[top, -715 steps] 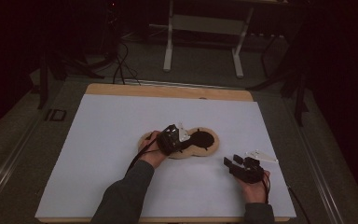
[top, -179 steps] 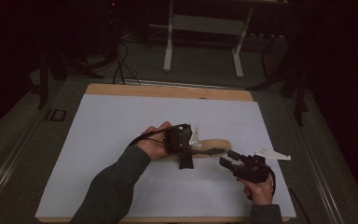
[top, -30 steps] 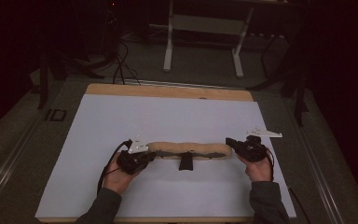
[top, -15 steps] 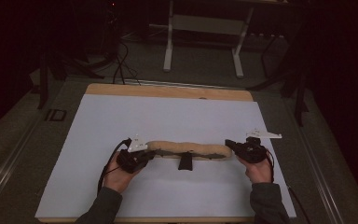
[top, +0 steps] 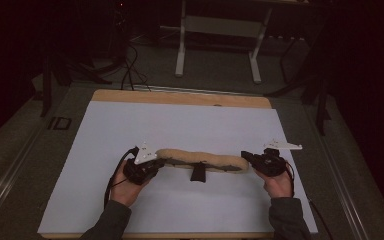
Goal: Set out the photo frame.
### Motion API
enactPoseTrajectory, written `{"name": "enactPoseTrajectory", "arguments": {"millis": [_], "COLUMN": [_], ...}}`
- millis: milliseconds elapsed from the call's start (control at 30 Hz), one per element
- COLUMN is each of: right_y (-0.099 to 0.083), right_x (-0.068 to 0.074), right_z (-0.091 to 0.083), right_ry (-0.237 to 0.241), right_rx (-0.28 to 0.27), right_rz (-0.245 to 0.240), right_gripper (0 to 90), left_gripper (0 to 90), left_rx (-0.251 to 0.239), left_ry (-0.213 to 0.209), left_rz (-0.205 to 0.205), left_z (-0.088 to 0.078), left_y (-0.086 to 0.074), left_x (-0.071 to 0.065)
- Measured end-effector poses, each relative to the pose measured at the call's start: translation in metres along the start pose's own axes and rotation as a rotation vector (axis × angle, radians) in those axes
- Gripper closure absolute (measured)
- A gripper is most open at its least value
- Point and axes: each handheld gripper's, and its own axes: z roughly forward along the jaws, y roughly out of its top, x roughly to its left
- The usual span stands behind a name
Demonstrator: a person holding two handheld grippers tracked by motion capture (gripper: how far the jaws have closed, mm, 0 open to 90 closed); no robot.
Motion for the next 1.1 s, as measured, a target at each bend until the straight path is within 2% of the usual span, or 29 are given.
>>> {"name": "enactPoseTrajectory", "arguments": {"millis": [100,333,433,500,600,700,833,1100], "right_y": [-0.001,-0.001,-0.002,-0.002,-0.002,-0.002,-0.002,-0.004], "right_x": [0.001,0.001,0.002,0.003,0.004,0.004,0.004,0.006], "right_z": [0.000,0.001,0.002,0.002,0.003,0.002,0.002,0.004], "right_ry": [0.005,0.010,0.017,0.018,0.021,0.022,0.021,0.036], "right_rx": [0.002,0.007,0.010,0.011,0.014,0.017,0.015,0.020], "right_rz": [-0.004,-0.009,-0.016,-0.018,-0.023,-0.027,-0.027,-0.037], "right_gripper": [90.0,90.0,90.0,90.0,90.0,90.0,90.0,90.0], "left_gripper": [89.9,89.9,89.9,89.8,89.8,89.7,89.4,88.4], "left_rx": [-0.004,0.002,0.003,0.009,-0.005,-0.006,-0.014,-0.007], "left_ry": [0.006,0.006,-0.010,0.003,-0.007,0.006,0.016,0.028], "left_rz": [0.017,0.024,0.032,0.042,0.027,0.032,0.015,0.022], "left_z": [-0.001,0.001,0.003,0.005,0.006,0.003,0.001,0.005], "left_y": [0.003,0.005,0.007,0.009,0.010,0.010,0.010,0.014], "left_x": [-0.002,-0.002,-0.002,-0.003,-0.001,0.001,0.005,0.008]}}
